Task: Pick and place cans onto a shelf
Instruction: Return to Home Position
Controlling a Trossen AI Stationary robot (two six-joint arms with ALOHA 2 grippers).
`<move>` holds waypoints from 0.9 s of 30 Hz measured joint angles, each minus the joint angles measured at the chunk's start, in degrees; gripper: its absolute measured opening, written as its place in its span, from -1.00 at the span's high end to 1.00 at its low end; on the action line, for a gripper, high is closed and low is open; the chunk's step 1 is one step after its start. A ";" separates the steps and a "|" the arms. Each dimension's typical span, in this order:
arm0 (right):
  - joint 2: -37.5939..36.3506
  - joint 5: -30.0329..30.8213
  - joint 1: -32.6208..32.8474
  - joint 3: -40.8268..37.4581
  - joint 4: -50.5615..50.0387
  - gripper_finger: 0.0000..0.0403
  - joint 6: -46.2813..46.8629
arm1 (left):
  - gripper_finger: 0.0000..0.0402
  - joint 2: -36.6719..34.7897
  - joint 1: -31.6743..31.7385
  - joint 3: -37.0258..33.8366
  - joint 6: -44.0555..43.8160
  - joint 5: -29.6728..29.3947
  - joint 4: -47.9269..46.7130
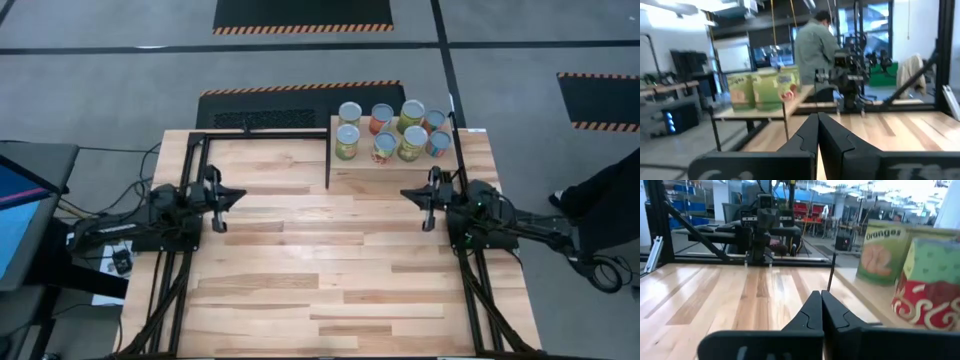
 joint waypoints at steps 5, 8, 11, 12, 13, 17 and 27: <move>0.00 0.98 0.75 -0.02 -0.70 0.99 0.52 | 1.00 -0.23 0.06 -0.89 1.80 -3.33 2.44; 0.00 0.94 1.23 -0.04 0.49 0.98 -0.58 | 1.00 -0.53 0.07 -1.11 3.04 -2.96 6.42; 0.00 2.06 1.31 -0.07 -0.43 0.98 -0.60 | 1.00 -0.29 0.07 -1.13 3.44 -2.87 4.83; 0.00 2.92 1.31 -0.07 -0.96 0.98 -0.60 | 1.00 -0.31 0.07 -1.13 3.34 -2.77 4.42; 0.02 4.03 1.31 -0.07 -1.49 0.98 -0.60 | 1.00 -0.32 0.07 -1.13 2.97 -2.73 4.19; 0.00 5.56 1.31 -0.07 -1.77 0.98 -0.39 | 1.00 -0.31 0.07 -1.17 1.84 -2.72 2.02; 1.04 9.77 1.27 -0.11 -1.57 0.97 -0.83 | 1.00 -0.34 0.07 -1.24 0.61 -7.25 -6.45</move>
